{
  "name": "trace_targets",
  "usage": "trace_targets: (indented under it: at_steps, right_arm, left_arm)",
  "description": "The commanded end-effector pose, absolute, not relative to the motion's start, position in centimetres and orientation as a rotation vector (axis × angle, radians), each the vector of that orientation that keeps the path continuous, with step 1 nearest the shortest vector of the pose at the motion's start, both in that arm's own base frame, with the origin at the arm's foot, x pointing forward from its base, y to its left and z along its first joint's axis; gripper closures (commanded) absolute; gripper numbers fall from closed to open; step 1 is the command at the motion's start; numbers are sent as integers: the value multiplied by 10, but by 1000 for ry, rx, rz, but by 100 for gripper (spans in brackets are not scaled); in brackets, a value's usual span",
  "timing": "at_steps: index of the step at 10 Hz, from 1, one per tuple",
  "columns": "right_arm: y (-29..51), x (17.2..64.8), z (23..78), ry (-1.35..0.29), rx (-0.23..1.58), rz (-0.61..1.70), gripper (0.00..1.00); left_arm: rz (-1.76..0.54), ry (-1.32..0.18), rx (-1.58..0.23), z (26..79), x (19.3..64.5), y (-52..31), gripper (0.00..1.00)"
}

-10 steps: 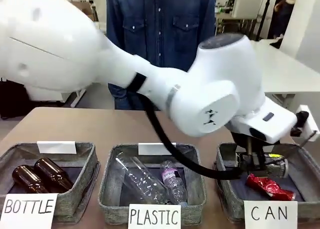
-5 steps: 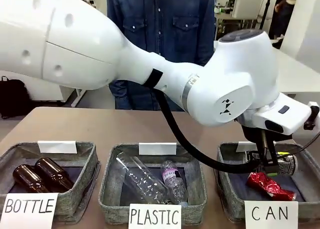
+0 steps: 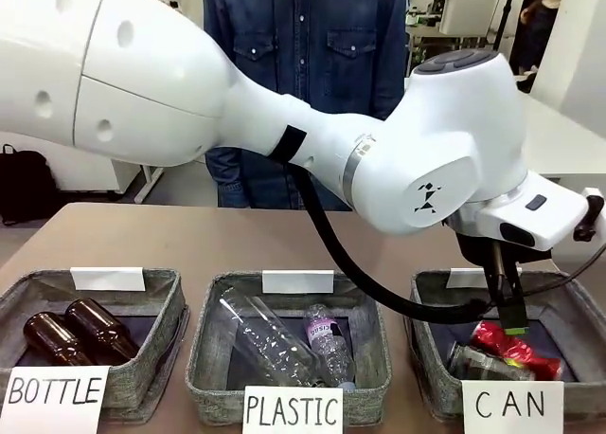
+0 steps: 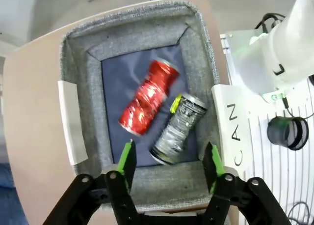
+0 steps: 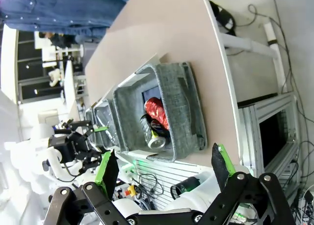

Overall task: Sort the can waste into the basket.
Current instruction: Pick up the can waste from the table and place it in the right Fabric basket.

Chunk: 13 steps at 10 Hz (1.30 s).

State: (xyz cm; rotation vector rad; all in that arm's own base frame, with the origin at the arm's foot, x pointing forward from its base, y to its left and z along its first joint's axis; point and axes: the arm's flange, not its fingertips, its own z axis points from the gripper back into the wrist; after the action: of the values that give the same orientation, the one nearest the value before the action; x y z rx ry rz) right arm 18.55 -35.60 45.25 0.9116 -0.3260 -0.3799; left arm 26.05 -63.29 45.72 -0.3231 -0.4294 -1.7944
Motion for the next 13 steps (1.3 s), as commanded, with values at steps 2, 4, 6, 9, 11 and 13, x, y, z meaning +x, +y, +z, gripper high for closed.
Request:
trace_targets:
  at_steps: [2, 4, 6, 9, 11, 13]
  right_arm:
    - [-353, 185, 455, -322, 919, -396, 0]
    - [-353, 185, 455, -322, 919, -396, 0]
    - [-353, 185, 455, -322, 919, -396, 0]
    - [-314, 230, 468, -320, 877, -221, 0]
    - [-248, 276, 489, -298, 935, -19, 0]
    - [-177, 305, 499, -286, 974, 79, 0]
  left_arm:
    - [-1801, -435, -280, 462, 263, -623, 0]
    - [-1771, -419, -297, 466, 267, -617, 0]
    - [-1759, -342, -270, 483, 268, -587, 13]
    - [-1619, -356, -256, 550, 290, -456, 13]
    - [-1447, -380, -243, 580, 316, -379, 13]
    - [-1352, -328, -365, 590, 341, -282, 13]
